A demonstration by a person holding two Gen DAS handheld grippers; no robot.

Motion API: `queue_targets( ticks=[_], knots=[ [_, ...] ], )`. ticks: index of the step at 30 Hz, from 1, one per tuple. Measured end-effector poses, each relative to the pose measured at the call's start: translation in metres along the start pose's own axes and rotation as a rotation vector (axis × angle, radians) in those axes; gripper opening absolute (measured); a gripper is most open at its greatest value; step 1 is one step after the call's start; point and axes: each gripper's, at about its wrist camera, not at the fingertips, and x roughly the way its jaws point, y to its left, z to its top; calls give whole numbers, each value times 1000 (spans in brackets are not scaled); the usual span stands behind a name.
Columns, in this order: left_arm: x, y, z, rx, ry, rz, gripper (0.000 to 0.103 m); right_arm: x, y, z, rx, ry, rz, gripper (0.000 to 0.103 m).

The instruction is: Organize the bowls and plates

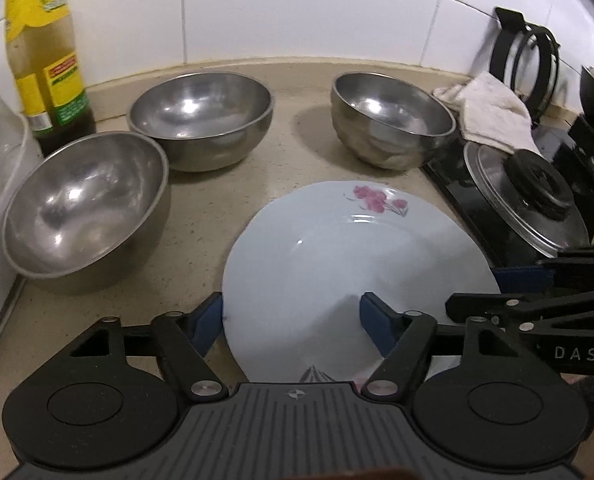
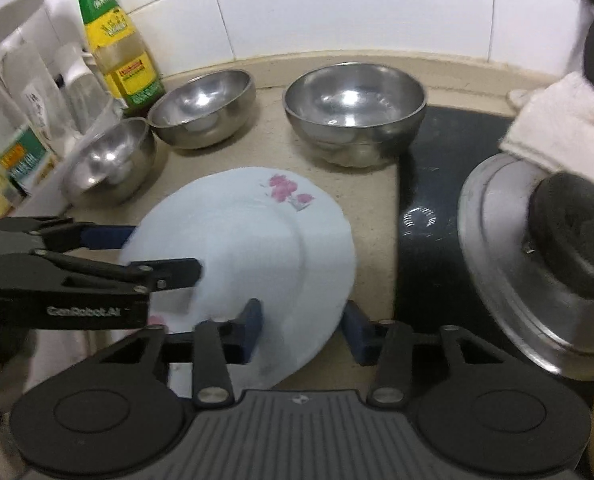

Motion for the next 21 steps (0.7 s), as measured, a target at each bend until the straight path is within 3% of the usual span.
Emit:
queue_targets(
  ticks=[5, 9, 21],
  knots=[
    [-4, 4, 0, -24, 12, 10, 68, -5, -21, 1, 109, 12, 58, 29],
    [-10, 1, 2, -24, -8, 17, 67, -9, -22, 1, 125, -9, 51, 26],
    [-17, -2, 4, -23, -30, 41, 67, -12, -22, 1, 151, -17, 48, 26]
  ],
)
